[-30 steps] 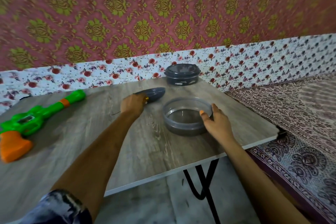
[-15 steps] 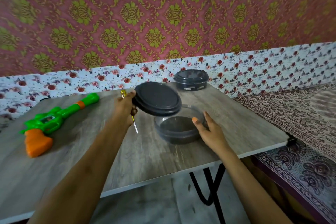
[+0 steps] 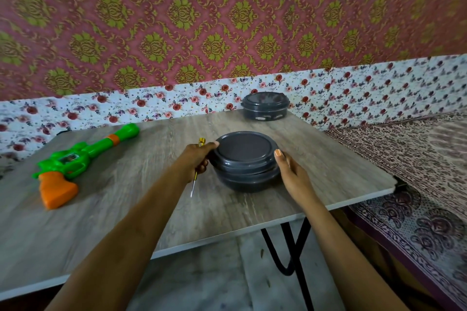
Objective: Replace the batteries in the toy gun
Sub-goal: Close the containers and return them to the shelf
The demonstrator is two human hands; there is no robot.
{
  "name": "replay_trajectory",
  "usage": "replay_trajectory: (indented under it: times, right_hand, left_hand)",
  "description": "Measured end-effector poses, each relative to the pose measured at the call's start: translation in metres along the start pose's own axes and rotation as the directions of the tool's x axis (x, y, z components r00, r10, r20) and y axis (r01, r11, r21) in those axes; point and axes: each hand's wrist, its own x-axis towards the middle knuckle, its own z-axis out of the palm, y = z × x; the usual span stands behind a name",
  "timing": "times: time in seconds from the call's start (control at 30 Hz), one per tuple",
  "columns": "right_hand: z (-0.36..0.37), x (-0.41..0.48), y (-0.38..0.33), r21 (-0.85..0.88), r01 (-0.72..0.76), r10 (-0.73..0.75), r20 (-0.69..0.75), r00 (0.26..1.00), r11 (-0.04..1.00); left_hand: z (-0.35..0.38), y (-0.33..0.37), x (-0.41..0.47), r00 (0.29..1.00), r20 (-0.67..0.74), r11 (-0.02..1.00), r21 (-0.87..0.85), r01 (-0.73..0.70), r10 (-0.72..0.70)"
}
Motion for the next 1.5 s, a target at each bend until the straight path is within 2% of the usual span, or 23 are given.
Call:
replay_trajectory:
  times: [0.23, 0.4, 0.57, 0.73, 1.0, 1.23, 1.5]
  right_hand:
    - [-0.001, 0.006, -0.004, 0.120, -0.085, 0.097, -0.093, 0.991, 0.989]
    - [-0.004, 0.013, -0.010, 0.155, -0.113, 0.121, -0.040, 0.992, 0.981]
    - [-0.005, 0.016, -0.016, 0.200, -0.158, 0.159, 0.011, 0.987, 0.967]
    - [-0.008, 0.020, -0.021, 0.205, -0.186, 0.181, 0.045, 0.982, 0.961]
    - [-0.006, 0.032, -0.018, 0.174, -0.193, 0.192, 0.022, 0.981, 0.966]
    - [-0.006, 0.038, -0.019, 0.156, -0.151, 0.147, 0.035, 0.988, 0.976]
    - [-0.005, 0.033, -0.021, 0.207, -0.182, 0.183, 0.015, 0.983, 0.961]
  left_hand:
    - [0.009, 0.001, 0.000, 0.997, 0.051, 0.991, 0.125, -0.057, 0.051]
    - [0.008, 0.000, 0.002, 0.999, 0.048, 0.986, 0.167, -0.013, 0.005]
    - [0.007, 0.002, 0.004, 0.993, 0.072, 0.987, 0.134, 0.085, -0.095]
    - [0.007, 0.006, 0.011, 0.995, 0.019, 0.978, 0.188, 0.089, -0.094]
    - [0.013, -0.004, 0.020, 0.997, -0.006, 0.997, 0.032, 0.072, -0.072]
    - [0.016, -0.006, 0.022, 0.998, -0.043, 0.998, 0.035, 0.057, -0.056]
    - [0.020, -0.008, 0.020, 0.993, -0.104, 0.997, 0.061, 0.056, -0.049]
